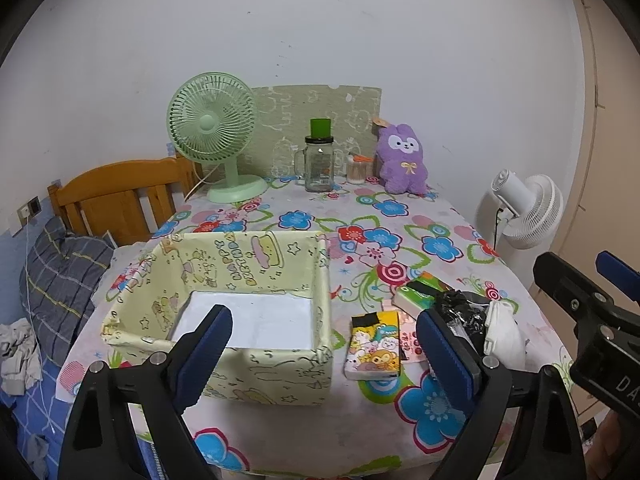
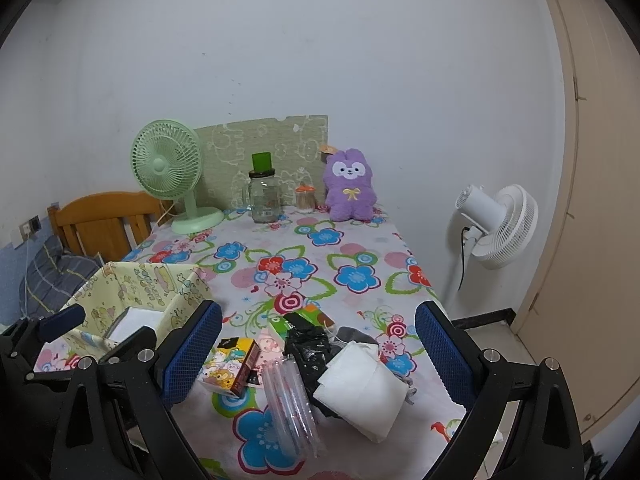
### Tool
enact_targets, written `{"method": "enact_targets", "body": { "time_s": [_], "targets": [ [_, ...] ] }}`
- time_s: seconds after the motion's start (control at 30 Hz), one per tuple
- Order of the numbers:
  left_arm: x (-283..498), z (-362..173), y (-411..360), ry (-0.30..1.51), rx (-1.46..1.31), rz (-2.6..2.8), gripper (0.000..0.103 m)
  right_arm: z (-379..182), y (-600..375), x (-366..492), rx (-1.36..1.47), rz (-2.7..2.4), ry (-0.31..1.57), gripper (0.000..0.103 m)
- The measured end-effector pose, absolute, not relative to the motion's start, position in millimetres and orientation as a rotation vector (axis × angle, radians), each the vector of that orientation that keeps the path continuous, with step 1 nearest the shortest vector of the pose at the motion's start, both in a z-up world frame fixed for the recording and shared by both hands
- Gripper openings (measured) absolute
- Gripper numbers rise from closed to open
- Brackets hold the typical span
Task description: Organize soft objects
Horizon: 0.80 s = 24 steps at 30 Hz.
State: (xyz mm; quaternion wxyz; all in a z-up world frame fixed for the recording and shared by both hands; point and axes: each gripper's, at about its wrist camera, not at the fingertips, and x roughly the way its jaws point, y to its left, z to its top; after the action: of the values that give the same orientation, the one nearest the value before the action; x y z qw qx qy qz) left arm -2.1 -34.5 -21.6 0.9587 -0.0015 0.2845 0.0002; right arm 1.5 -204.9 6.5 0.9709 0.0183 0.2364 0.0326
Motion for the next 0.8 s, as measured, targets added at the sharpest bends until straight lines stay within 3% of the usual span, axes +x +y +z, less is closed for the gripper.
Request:
{"method": "enact_targets", "body": {
  "time_s": [0.8],
  "targets": [
    [6, -56, -99, 0.649, 0.027, -0.111, 0.093, -32, -242, 9, 0.075, 0.055, 0.545, 0.095]
  ]
}}
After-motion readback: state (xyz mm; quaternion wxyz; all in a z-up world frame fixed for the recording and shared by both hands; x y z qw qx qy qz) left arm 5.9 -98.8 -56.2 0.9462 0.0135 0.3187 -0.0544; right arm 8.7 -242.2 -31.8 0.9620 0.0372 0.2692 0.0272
